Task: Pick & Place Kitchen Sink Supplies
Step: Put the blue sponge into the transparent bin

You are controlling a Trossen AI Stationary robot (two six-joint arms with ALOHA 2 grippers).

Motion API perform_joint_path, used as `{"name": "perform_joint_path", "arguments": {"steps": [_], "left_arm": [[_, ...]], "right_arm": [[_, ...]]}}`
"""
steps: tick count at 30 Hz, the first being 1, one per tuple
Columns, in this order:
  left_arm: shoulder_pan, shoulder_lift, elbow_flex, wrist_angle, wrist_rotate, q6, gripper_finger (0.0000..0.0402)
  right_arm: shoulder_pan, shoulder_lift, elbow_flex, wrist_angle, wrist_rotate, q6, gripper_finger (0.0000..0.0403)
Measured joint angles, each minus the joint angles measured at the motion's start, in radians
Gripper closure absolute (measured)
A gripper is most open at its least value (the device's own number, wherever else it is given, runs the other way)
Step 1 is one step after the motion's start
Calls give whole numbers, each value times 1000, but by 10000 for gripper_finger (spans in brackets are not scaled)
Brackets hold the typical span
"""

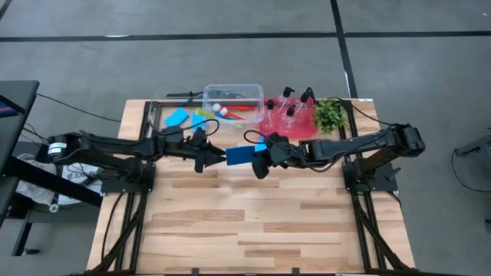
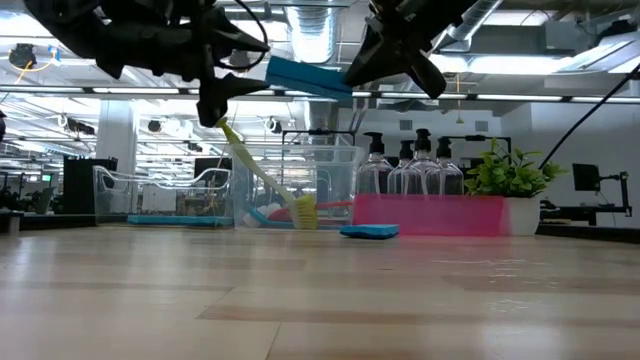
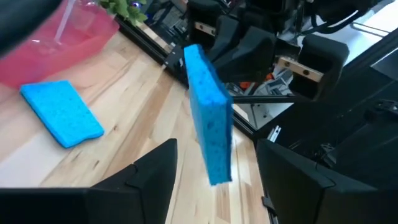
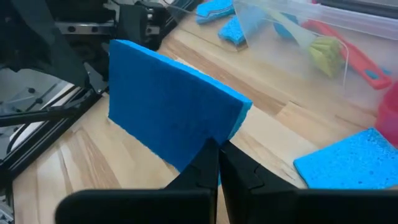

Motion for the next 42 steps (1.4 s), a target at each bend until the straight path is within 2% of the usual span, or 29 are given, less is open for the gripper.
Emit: {"name": "perform_joint_path", "arguments": {"steps": [9, 20, 24, 31, 36, 42], "left_arm": [[-20, 93, 0, 123, -10, -24, 187], [-19, 112, 0, 130, -127, -47, 197], [-20, 112, 0, 130, -127, -46, 241], [-20, 112, 0, 134, -126, -22, 382], [-20, 112, 0, 134, -125, -19, 385], [-19, 112, 0, 134, -127, -19, 388]], "right_arm": [[0, 0, 0, 1, 6, 0, 403], [1, 0, 0, 4, 7, -5, 403], [1, 0, 0, 8, 7, -23, 403], [4, 0, 0, 16, 7, -45, 401], [16, 0, 0, 17, 6, -68, 384], [16, 0, 0, -8, -18, -71, 324]]}}
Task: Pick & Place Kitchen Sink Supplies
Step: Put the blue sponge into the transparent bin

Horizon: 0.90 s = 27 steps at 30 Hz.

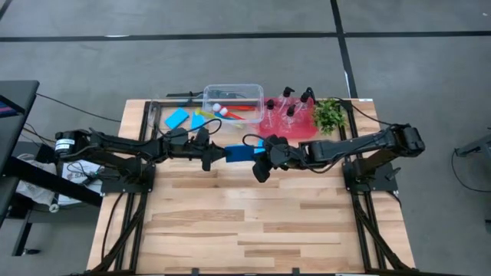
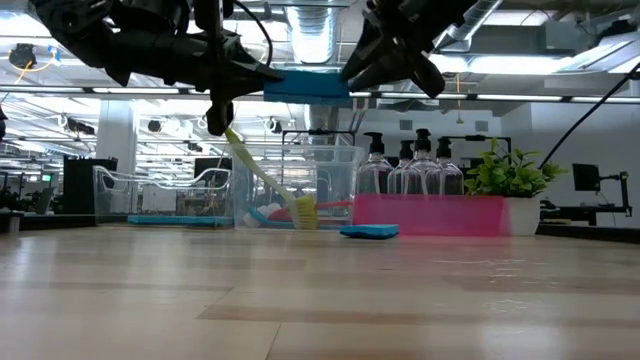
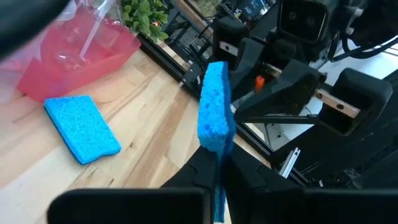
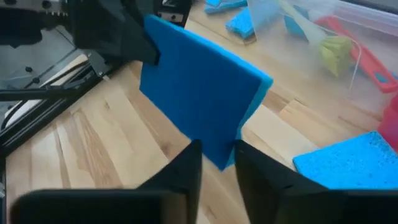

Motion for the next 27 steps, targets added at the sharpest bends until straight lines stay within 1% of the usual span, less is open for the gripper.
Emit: {"name": "perform_joint_path", "arguments": {"steps": [4, 7, 12, 16, 21, 24, 27], "left_arm": [[0, 0, 0, 1, 0, 5, 388], [0, -1, 0, 4, 0, 25, 390], [19, -6, 0, 2, 0, 27, 389], [38, -41, 0, 0, 0, 58, 389], [74, -117, 0, -15, 0, 110, 389], [101, -177, 0, -70, -13, 153, 390], [130, -250, 0, -151, -63, 196, 388]], "right_arm": [[0, 0, 0, -20, -3, 0, 278], [4, 0, 0, -52, -11, -19, 250], [21, 0, 0, -102, -14, -34, 225], [37, 0, 0, -126, -1, -34, 221], [47, 0, 0, -127, 1, -34, 229], [47, 0, 0, -130, 1, -34, 236], [46, 0, 0, -130, 1, -34, 244]]}}
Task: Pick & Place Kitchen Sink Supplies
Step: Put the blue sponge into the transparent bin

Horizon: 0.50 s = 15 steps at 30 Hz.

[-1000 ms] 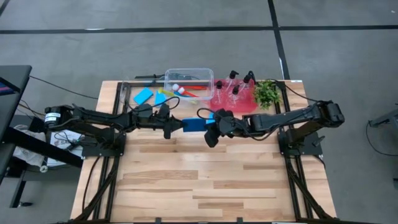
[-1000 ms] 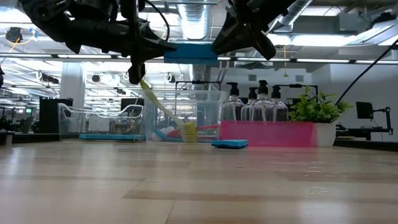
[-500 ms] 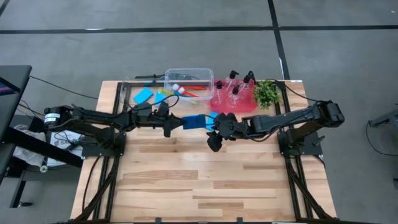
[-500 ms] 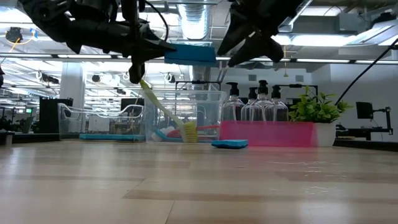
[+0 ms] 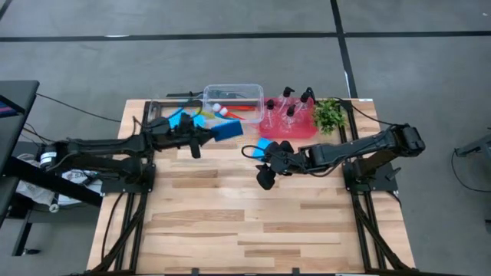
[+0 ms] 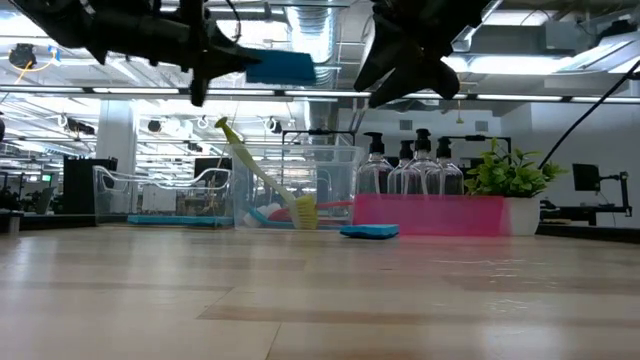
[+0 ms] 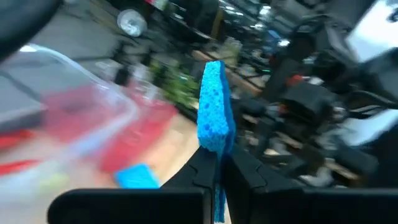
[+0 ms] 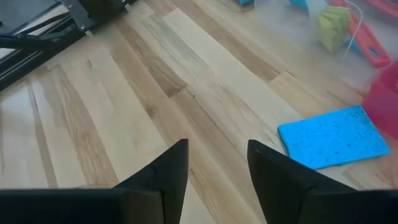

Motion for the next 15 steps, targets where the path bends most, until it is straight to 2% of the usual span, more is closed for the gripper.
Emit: {"name": "perform_joint_path", "arguments": {"steps": [4, 11, 15], "left_arm": [[25, -118, 0, -165, -108, 96, 389], [28, -299, 0, -550, -478, 189, 388], [27, -355, 0, -650, -634, 180, 388]], "right_arm": [[0, 10, 0, 2, 0, 0, 252], [0, 38, 0, 15, 0, 1, 263], [0, 53, 0, 42, -2, 1, 268]]}}
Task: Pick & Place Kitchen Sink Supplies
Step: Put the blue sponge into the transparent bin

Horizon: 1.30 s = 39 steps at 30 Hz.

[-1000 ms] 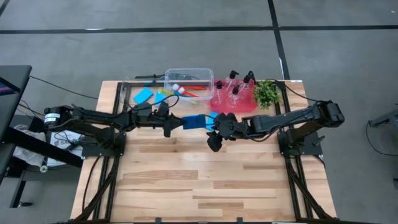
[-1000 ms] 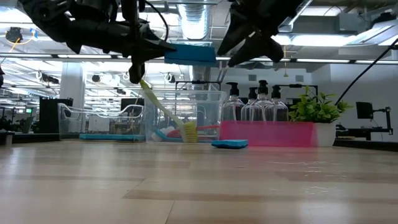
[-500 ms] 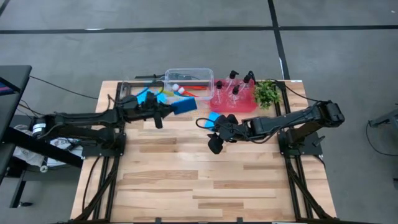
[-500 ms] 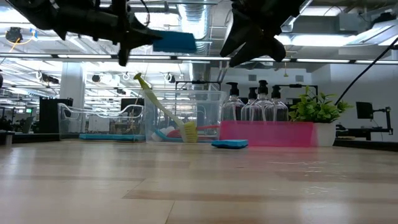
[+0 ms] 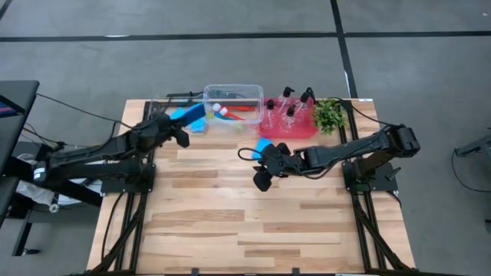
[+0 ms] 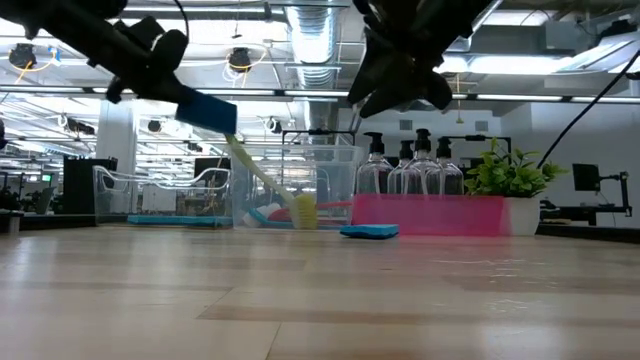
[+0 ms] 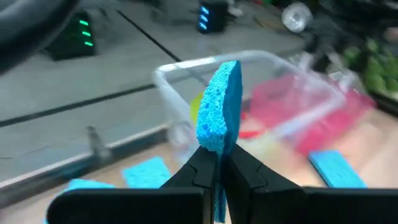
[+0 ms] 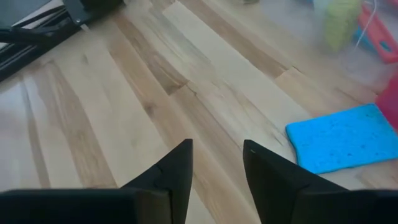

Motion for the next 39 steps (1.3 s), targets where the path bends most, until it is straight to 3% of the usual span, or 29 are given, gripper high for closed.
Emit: {"name": "perform_joint_path", "arguments": {"steps": [4, 8, 24, 39], "left_arm": [[0, -40, 0, 14, -128, -4, 387], [1, -49, 0, 19, -273, 94, 387], [1, -25, 0, 18, -273, 110, 364], [1, -22, 0, 16, -348, 110, 220]], "right_arm": [[0, 2, 0, 3, -1, 2, 269], [0, 2, 0, 6, -1, 2, 269], [0, 2, 0, 11, -1, 2, 269], [0, 2, 0, 12, -1, 11, 270]]}}
